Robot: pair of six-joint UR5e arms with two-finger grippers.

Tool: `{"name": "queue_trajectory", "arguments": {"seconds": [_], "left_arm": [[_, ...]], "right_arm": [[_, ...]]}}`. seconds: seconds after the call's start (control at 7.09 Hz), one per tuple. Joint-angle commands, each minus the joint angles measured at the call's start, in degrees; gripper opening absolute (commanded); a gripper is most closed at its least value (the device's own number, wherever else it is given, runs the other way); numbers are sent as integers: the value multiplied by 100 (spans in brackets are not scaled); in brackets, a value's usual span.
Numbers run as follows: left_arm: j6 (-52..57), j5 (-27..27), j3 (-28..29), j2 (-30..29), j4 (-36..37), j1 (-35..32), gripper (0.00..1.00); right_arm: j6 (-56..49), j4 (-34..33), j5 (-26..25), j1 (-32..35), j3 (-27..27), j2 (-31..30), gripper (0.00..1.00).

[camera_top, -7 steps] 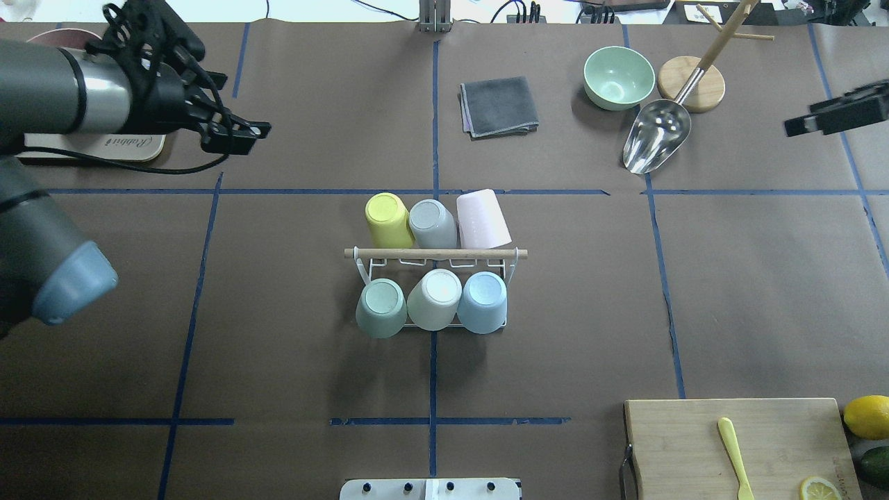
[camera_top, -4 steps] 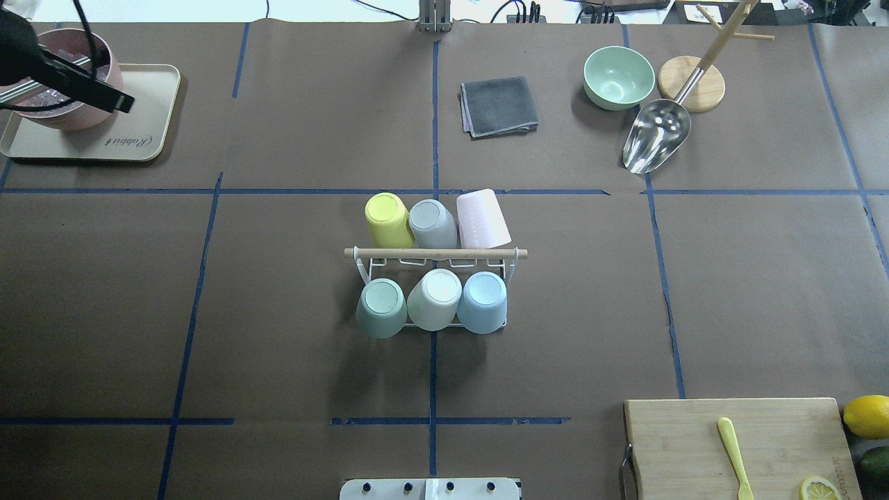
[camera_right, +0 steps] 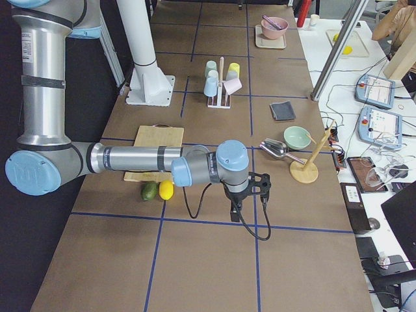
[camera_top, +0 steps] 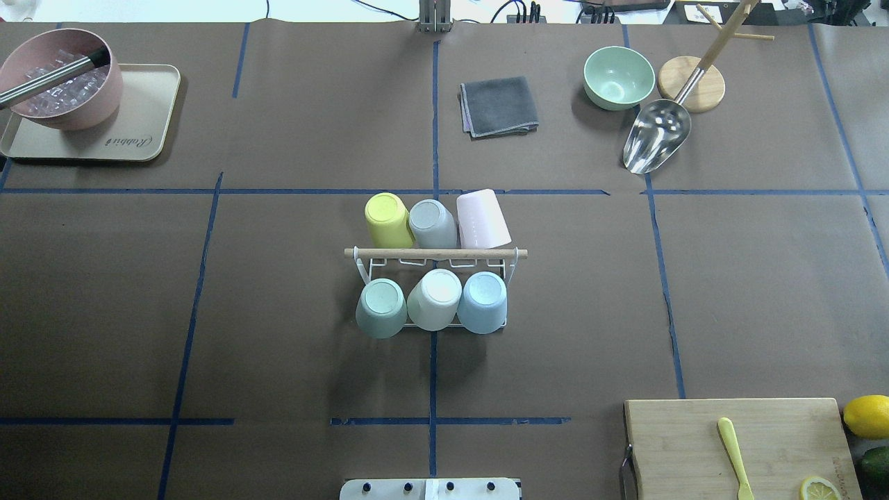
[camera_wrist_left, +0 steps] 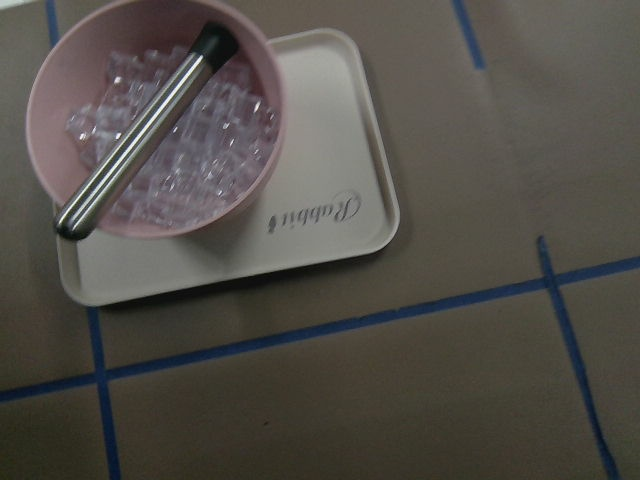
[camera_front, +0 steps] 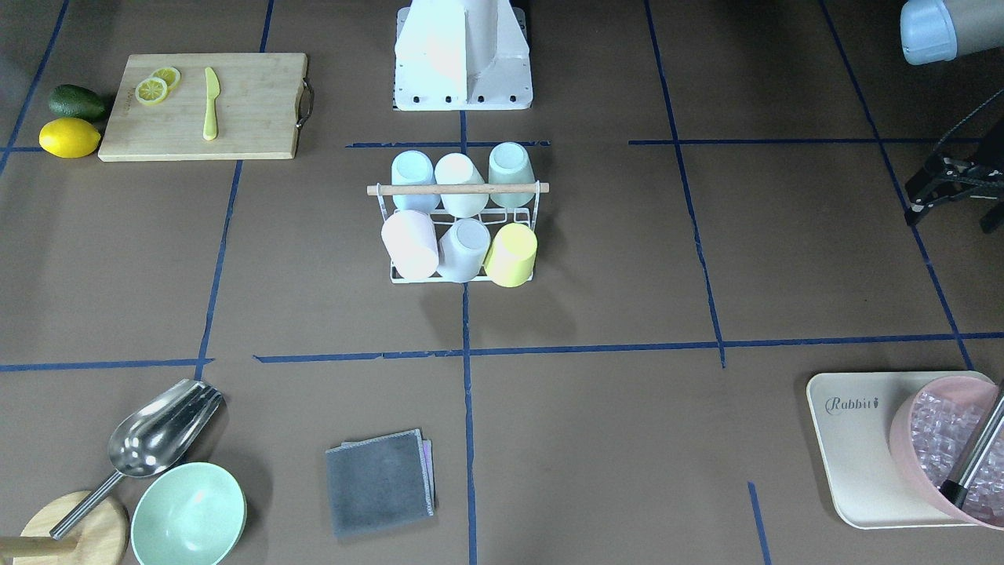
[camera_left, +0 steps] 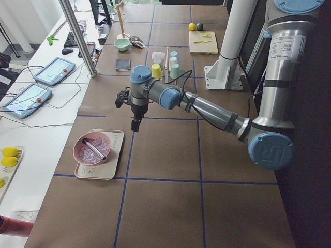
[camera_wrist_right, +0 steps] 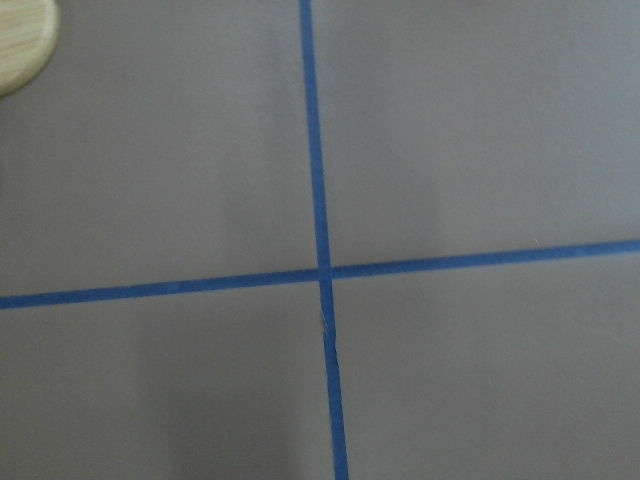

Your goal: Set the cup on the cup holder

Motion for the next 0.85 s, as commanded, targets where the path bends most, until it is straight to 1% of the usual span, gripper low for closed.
{"name": "queue_trajectory", "arguments": {"seconds": [0.0,0.14,0.28,0.42,0.56,0.71], "left_arm": [[857,-641,706,370,-154,-718,100],[1248,-792,1111,388,-155,-1080,100],[1252,-793,1272,423,-155,-1188,100],[1243,-793,1282,458,-137,-1241,100],[1243,-802,1213,467,-111,-1268,100],[1252,-898,1221,519,-67,-1529,100]], "right_arm": [[-140,-1959,-179,13,801,180,100],[-576,-1965,-187,-13,802,190,100],[-676,-1913,-135,-22,446,121,100],[-686,-1912,-161,-14,398,94,100],[-825,-1886,-144,195,346,-80,100],[-1018,-1703,-161,188,241,-239,100]]}}
